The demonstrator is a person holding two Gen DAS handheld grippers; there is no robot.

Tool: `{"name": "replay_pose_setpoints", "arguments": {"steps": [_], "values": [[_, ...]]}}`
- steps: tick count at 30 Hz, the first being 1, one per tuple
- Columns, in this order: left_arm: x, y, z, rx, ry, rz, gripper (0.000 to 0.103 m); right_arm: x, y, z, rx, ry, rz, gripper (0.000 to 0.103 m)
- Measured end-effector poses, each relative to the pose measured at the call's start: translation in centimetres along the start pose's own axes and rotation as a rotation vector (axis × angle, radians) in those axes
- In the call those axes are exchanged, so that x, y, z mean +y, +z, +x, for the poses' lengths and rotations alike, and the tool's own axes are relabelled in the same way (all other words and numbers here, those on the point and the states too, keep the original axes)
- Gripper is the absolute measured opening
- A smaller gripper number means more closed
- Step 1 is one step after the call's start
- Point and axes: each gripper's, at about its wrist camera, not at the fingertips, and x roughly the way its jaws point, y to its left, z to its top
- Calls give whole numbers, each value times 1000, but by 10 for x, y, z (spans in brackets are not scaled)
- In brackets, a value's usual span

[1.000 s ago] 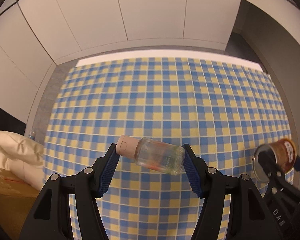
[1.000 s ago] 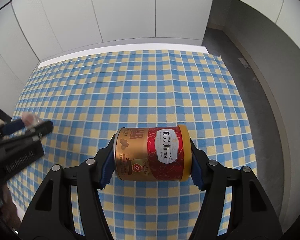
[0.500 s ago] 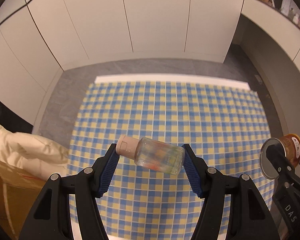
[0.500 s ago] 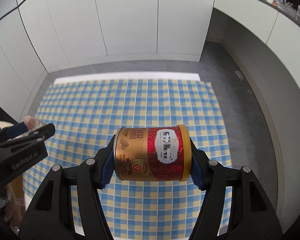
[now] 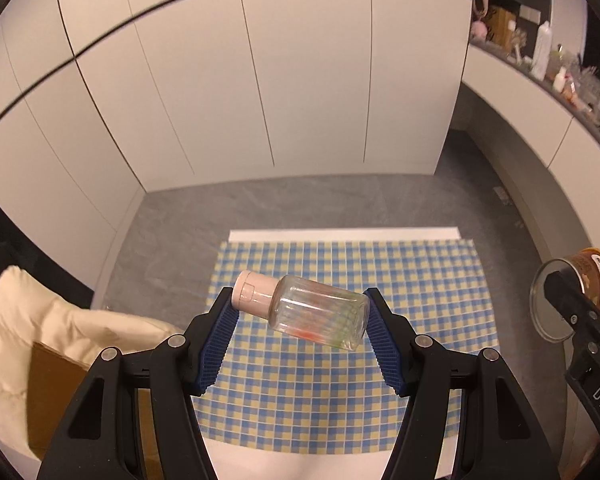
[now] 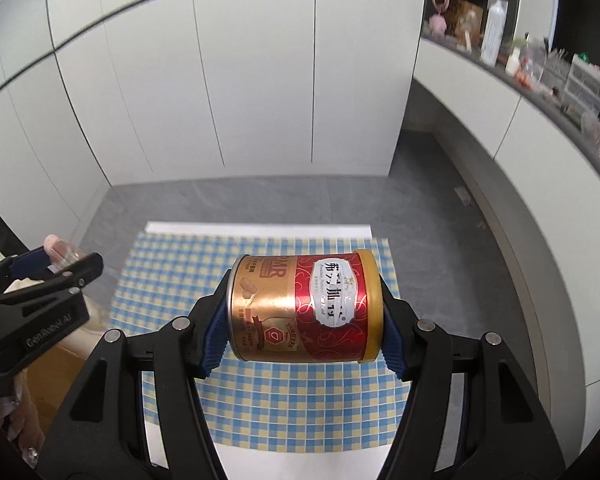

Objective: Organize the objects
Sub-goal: 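Lift the tin and glass bottle off the cloth with both tools, then turn both closed tools from the table back toward the cardboard box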

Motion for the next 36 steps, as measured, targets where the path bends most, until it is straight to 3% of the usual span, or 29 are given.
{"name": "replay_pose_setpoints", "arguments": {"steps": [6, 11, 15, 21, 36], "values": [[4, 15, -58, -45, 22, -5, 64, 5, 25, -63, -69, 24, -15, 65], [13, 16, -82, -41, -9, -32, 64, 10, 37, -102, -107, 15, -41, 65], [16, 18, -108, -85, 5, -50, 64, 13, 42, -127, -124, 4, -58, 65], [19, 14, -133, -109, -12, -61, 64, 17, 42, -148, -132, -9, -71, 65], [13, -12, -144, -94, -26, -27, 64, 24, 21, -164, -127, -9, -73, 65]]}}
